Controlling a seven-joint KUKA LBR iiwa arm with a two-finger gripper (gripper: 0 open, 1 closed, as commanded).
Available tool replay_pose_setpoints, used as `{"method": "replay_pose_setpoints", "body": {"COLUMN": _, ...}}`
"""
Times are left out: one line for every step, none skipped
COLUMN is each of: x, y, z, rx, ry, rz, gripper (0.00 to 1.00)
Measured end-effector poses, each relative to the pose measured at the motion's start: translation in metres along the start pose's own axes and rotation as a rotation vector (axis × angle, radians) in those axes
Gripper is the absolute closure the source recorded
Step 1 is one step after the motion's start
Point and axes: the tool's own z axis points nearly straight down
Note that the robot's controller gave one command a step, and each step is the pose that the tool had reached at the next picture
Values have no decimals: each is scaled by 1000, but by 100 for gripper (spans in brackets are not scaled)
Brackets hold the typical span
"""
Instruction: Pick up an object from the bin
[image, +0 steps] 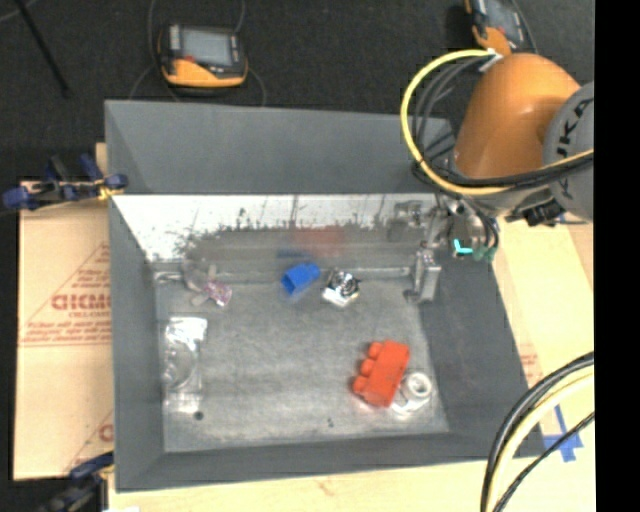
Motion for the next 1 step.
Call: {"method": "replay_pose_setpoints", "body": {"x": 52, "y": -29, "z": 92, "rx": 1, "ry": -1, "rz": -293, "gripper": 0}}
